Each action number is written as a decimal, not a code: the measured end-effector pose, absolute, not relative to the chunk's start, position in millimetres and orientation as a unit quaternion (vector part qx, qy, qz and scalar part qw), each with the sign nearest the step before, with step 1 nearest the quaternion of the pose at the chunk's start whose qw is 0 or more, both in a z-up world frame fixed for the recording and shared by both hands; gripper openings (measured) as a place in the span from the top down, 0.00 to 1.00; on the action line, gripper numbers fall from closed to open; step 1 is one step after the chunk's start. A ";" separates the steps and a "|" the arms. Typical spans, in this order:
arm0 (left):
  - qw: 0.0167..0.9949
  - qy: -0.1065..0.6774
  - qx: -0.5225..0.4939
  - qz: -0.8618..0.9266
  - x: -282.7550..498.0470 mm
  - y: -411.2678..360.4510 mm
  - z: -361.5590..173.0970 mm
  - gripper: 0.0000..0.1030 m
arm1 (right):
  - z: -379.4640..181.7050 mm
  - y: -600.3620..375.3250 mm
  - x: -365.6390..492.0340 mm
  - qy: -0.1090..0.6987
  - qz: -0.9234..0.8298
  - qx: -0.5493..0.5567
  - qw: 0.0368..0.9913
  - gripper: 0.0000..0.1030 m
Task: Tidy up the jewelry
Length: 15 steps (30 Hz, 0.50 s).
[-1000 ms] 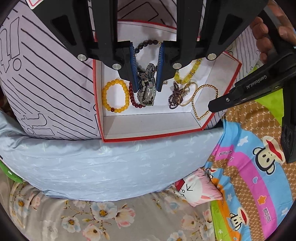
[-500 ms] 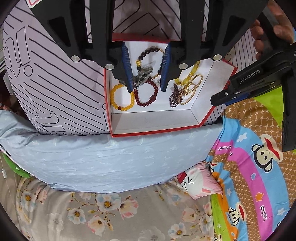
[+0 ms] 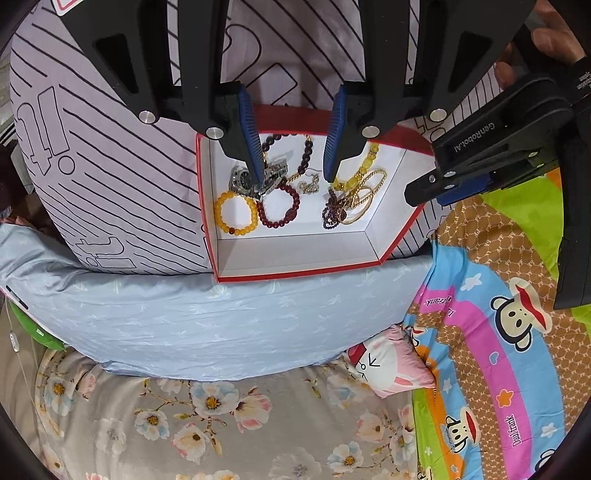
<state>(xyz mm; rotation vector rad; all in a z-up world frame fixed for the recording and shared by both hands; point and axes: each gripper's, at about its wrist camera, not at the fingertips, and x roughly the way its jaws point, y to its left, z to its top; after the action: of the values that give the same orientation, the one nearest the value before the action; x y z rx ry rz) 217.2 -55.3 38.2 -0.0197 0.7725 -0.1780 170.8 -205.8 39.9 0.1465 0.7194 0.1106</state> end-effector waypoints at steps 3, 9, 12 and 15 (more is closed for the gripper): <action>0.921 0.380 -0.010 -0.083 208.9 -57.8 35.7 0.62 | 38.1 -202.3 162.6 0.354 0.052 0.071 0.931 0.67; 0.921 0.382 -0.004 -0.077 193.5 -63.0 33.9 0.62 | 38.6 -196.1 146.6 0.352 0.031 0.064 0.933 0.47; 0.921 0.383 0.001 -0.070 187.4 -64.2 33.7 0.62 | 39.6 -195.0 140.1 0.350 0.015 0.056 0.935 0.45; 0.921 0.383 0.002 -0.068 182.4 -63.8 34.4 0.62 | 40.2 -196.3 134.2 0.349 0.006 0.055 0.936 0.42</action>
<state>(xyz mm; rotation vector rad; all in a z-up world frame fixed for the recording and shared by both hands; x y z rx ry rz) 182.4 -63.8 34.4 0.0040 0.7875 -0.1388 134.2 -196.3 40.2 0.1122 0.7132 0.0122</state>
